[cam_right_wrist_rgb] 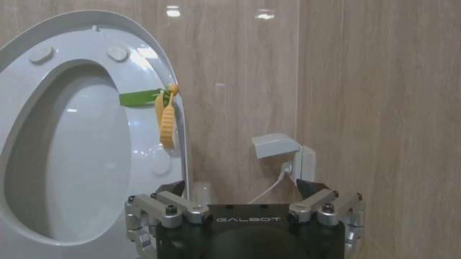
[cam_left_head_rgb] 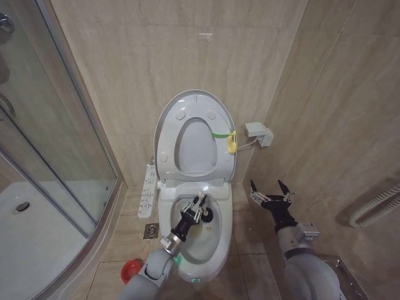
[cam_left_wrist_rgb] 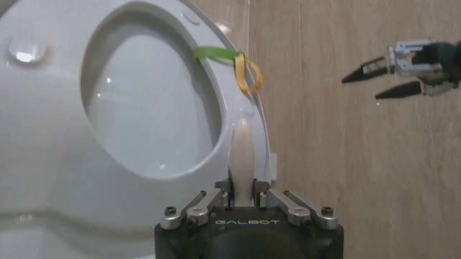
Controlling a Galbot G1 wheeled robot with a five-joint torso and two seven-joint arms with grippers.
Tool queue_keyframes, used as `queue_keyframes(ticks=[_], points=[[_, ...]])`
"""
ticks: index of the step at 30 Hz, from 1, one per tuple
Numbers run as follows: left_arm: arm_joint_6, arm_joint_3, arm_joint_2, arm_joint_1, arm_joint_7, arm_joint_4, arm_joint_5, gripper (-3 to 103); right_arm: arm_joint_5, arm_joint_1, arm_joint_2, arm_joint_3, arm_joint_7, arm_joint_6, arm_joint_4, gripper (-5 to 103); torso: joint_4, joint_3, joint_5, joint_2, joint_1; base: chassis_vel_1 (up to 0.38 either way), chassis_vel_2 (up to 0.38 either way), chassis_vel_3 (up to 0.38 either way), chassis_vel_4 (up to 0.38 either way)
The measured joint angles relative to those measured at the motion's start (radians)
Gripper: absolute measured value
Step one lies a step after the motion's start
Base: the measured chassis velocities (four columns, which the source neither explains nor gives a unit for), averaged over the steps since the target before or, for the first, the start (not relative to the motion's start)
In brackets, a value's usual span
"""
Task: Open the toilet lid, clean the toilet bowl with a toilet brush, close the toilet lid, and flush.
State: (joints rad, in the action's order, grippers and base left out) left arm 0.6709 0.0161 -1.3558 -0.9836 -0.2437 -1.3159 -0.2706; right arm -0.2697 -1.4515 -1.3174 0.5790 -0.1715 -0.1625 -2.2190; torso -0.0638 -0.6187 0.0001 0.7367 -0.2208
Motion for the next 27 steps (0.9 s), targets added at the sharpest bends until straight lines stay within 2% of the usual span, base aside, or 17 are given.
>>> queue_keyframes(ticks=[13,16,20,27], points=[[0.018,0.015,-0.028,0.039,-0.044,0.078,-0.063,19,0.000,0.000,0.000,0.000,0.000,0.000,0.000,100,-0.0001,0.000,0.0000,0.000,0.000,0.000,0.000,0.000,0.000],[0.024,0.013,-0.040,0.041,-0.058,0.127,-0.096,19,0.000,0.000,0.000,0.000,0.000,0.000,0.000,100,-0.0002,0.000,-0.0003,0.000,0.000,0.000,0.000,0.000,0.000],[0.030,-0.003,-0.031,0.050,-0.069,0.171,-0.100,19,0.000,0.000,0.000,0.000,0.000,0.000,0.000,100,0.0000,0.000,-0.0003,0.000,0.000,0.000,0.000,0.000,0.000],[0.019,0.001,-0.032,0.067,-0.057,0.124,-0.096,19,0.000,0.000,0.000,0.000,0.000,0.000,0.000,100,-0.0003,0.000,-0.0002,0.000,0.000,0.000,0.000,0.000,0.000]])
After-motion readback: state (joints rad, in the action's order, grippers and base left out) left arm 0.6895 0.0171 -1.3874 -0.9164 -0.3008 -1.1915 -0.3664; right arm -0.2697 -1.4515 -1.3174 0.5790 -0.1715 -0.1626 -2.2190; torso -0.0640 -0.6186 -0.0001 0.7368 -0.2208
